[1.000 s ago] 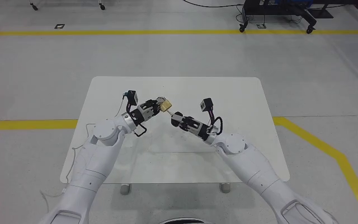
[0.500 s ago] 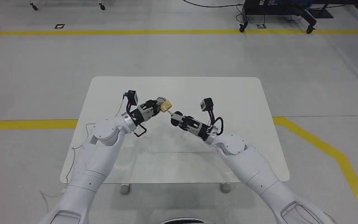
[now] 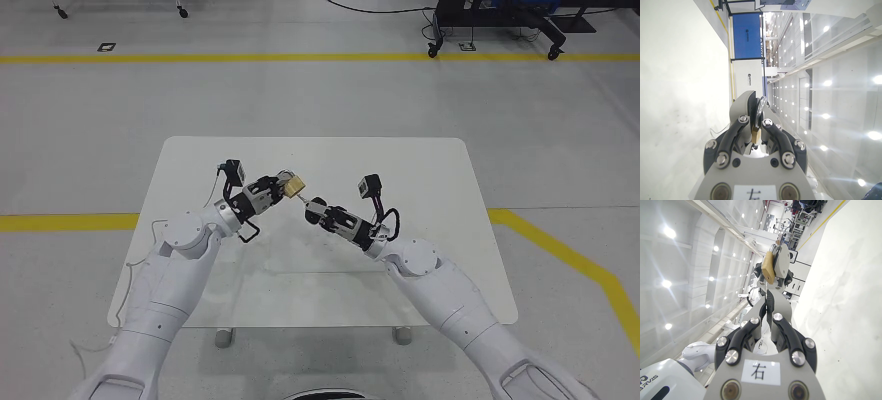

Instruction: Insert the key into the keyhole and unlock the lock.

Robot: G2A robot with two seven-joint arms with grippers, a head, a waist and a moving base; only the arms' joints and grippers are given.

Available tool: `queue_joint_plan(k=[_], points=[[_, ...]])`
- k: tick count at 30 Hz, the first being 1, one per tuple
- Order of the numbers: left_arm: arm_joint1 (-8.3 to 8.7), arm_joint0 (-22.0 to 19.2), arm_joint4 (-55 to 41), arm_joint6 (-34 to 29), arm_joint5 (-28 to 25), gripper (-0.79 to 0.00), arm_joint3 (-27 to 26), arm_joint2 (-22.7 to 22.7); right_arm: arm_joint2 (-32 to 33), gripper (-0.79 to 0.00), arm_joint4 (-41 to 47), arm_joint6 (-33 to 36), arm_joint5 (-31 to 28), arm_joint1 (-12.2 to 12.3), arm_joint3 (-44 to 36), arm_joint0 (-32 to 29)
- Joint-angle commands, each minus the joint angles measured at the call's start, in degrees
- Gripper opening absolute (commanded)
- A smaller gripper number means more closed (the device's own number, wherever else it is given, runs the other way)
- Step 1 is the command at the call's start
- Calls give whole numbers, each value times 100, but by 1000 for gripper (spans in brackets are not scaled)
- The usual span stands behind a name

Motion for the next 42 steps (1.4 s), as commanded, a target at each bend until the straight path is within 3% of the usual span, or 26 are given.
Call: queue_joint_plan(k=[1, 25, 42], points=[[-1, 4, 16, -1, -10, -785, -12, 14, 15, -785, 4, -4, 12, -5, 4, 5], [29, 222, 295, 146, -508, -785, -312, -32, 101, -785, -2, 44, 100, -86, 20, 3], [13, 322, 93, 437, -675, -785, -361, -107, 164, -785, 269, 20, -152, -164, 34, -37]])
